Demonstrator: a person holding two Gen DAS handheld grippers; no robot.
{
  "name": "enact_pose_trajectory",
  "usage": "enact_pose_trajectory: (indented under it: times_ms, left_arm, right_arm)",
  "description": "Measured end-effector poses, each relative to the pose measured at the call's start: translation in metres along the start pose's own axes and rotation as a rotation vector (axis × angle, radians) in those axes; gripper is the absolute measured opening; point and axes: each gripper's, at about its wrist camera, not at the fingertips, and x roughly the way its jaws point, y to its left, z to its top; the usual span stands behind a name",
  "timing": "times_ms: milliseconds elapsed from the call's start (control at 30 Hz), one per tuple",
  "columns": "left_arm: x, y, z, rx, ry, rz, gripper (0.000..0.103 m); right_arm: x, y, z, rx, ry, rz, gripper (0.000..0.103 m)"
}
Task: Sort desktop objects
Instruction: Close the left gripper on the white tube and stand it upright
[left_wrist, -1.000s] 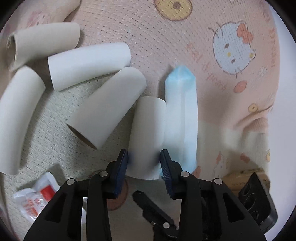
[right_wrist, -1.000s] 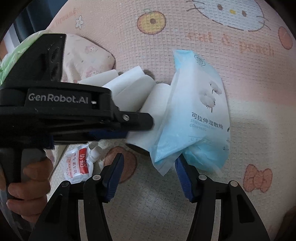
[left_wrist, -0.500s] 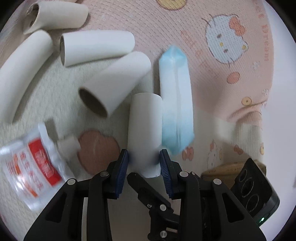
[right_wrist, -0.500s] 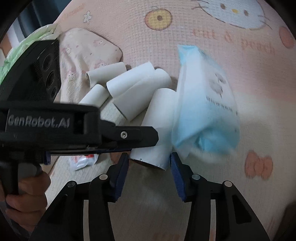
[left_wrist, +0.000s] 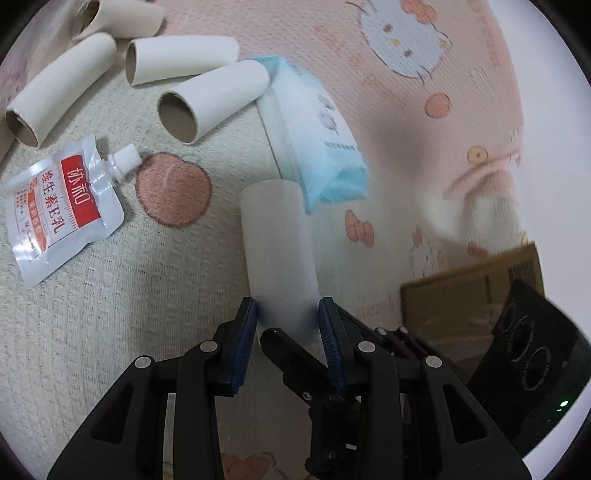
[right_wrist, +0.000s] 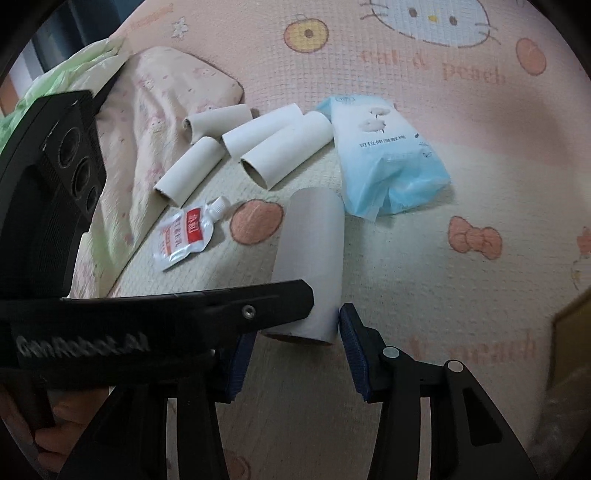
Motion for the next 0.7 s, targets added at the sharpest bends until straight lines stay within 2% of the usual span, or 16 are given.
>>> enact_pose_trajectory:
  times_ms: [167,233,300,367,467,600,700]
  left_arm:
    - [-0.013,-0.010,-0.002,0.066,-0.018,-0.009,0.039]
    - [-0.017,-0.014,0.002,0.102,-0.018,0.000,0.043]
    - [-0.020,-0.017,0.009,0.116,-0.014,-0.019,0.052]
    - [-0.021,-0.012,0.017,0.087,-0.033,-0.022,0.054]
    - [-0.018,-0.002,0.027,0.034,-0.040,-0.008,0.054]
    - [-0.004,0.012,0.039,-0.043,0.007,-0.057,0.054]
    - [0.003,0.019,0.044,-0.092,0.008,-0.074,0.054]
  right_arm:
    - [-0.009,0.003,0.002,-0.011,-0.002,0.008,0.044]
    - [-0.014,-0.004,0.004,0.034,-0.011,0.060,0.044]
    - [-0.015,-0.012,0.008,0.101,-0.017,0.098,0.046]
    - [-0.015,-0.019,0.013,0.142,-0.020,0.109,0.047]
    - [-0.010,-0.023,0.020,0.146,-0.011,0.079,0.047]
    - [-0.001,-0.023,0.026,0.135,0.006,0.059,0.047]
    - [0.007,-0.022,0.032,0.126,0.023,0.050,0.047]
